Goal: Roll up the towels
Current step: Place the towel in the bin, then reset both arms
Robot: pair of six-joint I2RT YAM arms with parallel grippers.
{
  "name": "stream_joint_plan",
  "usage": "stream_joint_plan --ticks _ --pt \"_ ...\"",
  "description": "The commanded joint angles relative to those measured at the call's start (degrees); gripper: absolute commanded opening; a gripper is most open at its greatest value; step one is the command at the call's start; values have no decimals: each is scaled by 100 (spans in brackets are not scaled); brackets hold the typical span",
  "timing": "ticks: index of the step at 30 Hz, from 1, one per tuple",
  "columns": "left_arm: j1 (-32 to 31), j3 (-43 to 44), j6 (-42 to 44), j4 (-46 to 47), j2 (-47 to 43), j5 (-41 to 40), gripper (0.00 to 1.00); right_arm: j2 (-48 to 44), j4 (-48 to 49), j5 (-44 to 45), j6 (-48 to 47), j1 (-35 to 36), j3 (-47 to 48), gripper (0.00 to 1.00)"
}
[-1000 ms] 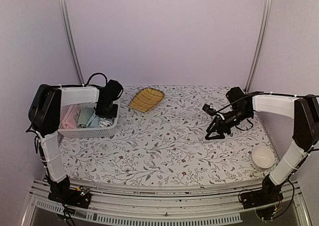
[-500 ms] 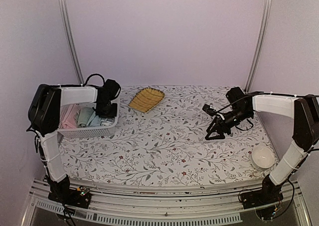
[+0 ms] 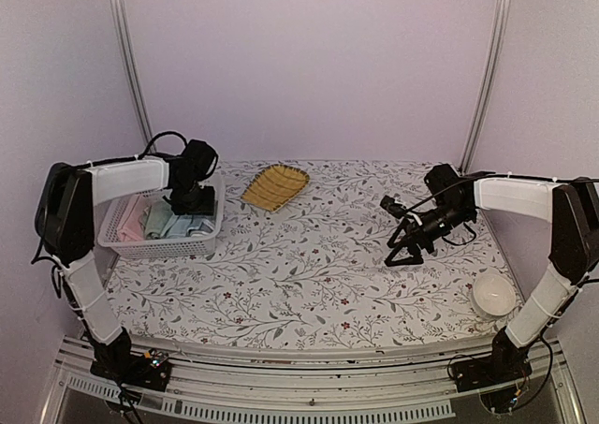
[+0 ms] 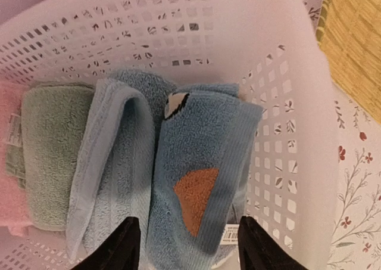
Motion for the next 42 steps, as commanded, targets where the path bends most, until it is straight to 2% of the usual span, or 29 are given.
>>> stream_joint_plan --ticks 1,5,10,15,16,17,18,19,24,31,35,38,42 --pt "51 16 116 -21 -521 215 61 -46 -65 -128 -46 -19 87 99" --pt "51 47 209 -24 -787 283 62 -135 -57 30 -46 -19 149 99" --pt "32 44 477 242 -1270 813 63 -455 220 836 126 -78 387 99" --pt "37 134 966 562 -1614 1212 64 -616 942 1635 952 -761 973 99" --pt "42 207 1069 533 -1638 1194 66 -617 1062 1668 1106 -995 1138 99" --pt "40 287 1202 513 -1652 1191 74 -617 1202 1686 1382 -1240 1285 99" --pt "42 356 1330 500 -1673 1215 93 -598 1339 1697 1624 -1456 1425 99" --pt "43 421 1427 498 -1708 1233 98 -537 1415 1673 1809 -1706 1593 99" --pt "34 596 1935 736 -1987 1223 98 -310 1462 1501 2561 -2178 2528 99" --pt "29 470 2503 1487 -2592 1205 98 -519 2045 2247 3433 -2239 2923 99" --pt "33 561 2743 1760 -2759 1191 99 -666 1961 2651 3718 -2243 3318 99" --pt "34 426 2668 1900 -2869 1347 99 -995 2166 2770 3719 -2243 3171 99" --pt "29 -304 2372 2608 -3150 1314 98 -1487 2729 2940 3742 -2243 2325 99"
